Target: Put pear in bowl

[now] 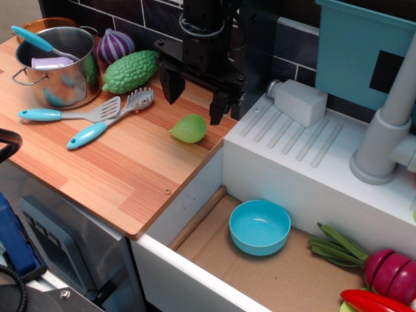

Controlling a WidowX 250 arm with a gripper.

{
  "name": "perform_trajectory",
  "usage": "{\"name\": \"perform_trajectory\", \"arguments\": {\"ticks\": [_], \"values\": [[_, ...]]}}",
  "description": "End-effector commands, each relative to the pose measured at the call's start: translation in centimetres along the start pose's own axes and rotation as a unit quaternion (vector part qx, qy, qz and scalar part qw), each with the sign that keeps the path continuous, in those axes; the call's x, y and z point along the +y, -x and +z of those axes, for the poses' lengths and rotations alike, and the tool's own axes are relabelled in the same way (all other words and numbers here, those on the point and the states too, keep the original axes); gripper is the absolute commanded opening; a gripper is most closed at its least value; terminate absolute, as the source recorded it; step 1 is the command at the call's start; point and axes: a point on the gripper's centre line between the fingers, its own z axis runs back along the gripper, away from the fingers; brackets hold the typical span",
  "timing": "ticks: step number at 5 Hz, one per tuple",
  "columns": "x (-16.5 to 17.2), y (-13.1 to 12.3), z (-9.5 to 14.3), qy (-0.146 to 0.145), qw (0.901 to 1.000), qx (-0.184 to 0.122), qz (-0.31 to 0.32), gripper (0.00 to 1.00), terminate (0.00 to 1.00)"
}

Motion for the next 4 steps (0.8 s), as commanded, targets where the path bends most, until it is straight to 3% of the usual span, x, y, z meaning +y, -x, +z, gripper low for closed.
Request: {"name": "perform_trajectory", "arguments": {"ticks": [1, 4], "values": [[0.0, 0.0, 0.0, 0.0, 1.0, 0.0, 0.0, 1.0, 0.0], [0.9, -0.6, -1.9, 0.006, 0.9999, -0.011, -0.009, 1.0, 0.0]]}}
